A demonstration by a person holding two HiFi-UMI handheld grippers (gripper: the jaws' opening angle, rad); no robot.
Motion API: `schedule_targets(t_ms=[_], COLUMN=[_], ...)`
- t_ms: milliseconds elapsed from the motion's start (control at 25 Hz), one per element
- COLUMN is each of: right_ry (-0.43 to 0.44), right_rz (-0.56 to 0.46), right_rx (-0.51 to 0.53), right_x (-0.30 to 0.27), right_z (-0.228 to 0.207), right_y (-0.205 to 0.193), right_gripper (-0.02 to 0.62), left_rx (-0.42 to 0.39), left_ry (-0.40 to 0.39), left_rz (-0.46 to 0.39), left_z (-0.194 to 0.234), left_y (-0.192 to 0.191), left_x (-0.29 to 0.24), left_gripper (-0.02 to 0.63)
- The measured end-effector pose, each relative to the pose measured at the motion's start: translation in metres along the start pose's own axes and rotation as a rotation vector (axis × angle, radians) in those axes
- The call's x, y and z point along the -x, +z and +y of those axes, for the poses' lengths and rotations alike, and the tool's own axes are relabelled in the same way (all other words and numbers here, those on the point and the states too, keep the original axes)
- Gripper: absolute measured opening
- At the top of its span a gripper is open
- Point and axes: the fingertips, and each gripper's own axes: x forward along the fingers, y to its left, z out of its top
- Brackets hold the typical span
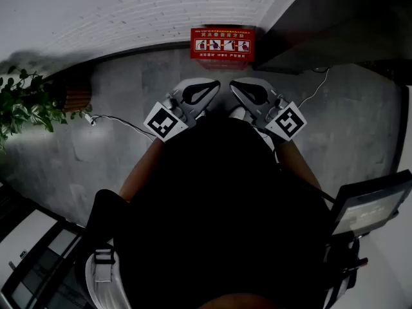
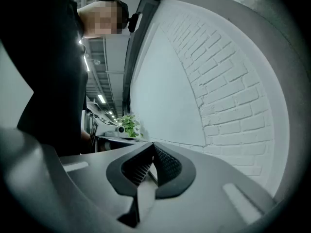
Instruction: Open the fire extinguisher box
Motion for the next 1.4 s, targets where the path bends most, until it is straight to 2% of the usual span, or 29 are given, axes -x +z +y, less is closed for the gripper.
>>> schedule_targets(t_ms=[200,400,480,600,760,920,1160,1280,1400], right_ry=[0.013,0.048,0.061,0.087,0.092,0.070,0.010,-0.036,-0.097], right_rz=[-0.018,-0.016,-0.007,0.006,-0.005,-0.019,-0.016,0.007,0.030], right_rx=[0.021,-0.008,-0.014,-0.023,-0.070,-0.090,-0.046,-0.034,-0.002], right_x=[0.014,0.032,0.014,-0.020,-0.021,-0.022,-0.020,-0.034,-0.046], right_z=[0.004,-0.015,-0.011,0.021,0.032,0.024,0.001,-0.016,-0.057], right_y=[-0.001,0.000,0.000,-0.004,-0.009,-0.008,-0.005,0.000,0.004], right_gripper=[0.008,0.008,0.008,0.006,0.006,0.008,0.008,0.008,0.008], left_rx=[-0.012,-0.005,0.001,0.017,0.028,0.029,0.030,0.029,0.052], left_ry=[0.013,0.051,0.054,0.063,0.074,0.073,0.041,0.013,-0.013], left_rz=[0.001,0.023,0.033,0.024,0.024,0.032,0.029,0.015,0.008], left_z=[-0.014,-0.021,-0.015,-0.010,-0.015,-0.008,0.011,0.033,0.069], left_y=[-0.004,-0.005,-0.002,0.002,0.001,0.000,-0.005,0.003,0.003], left_x=[-0.006,-0.030,-0.020,0.020,0.029,0.029,0.019,0.016,-0.005], left_gripper=[0.003,0.003,0.003,0.003,0.003,0.003,0.003,0.003,0.005])
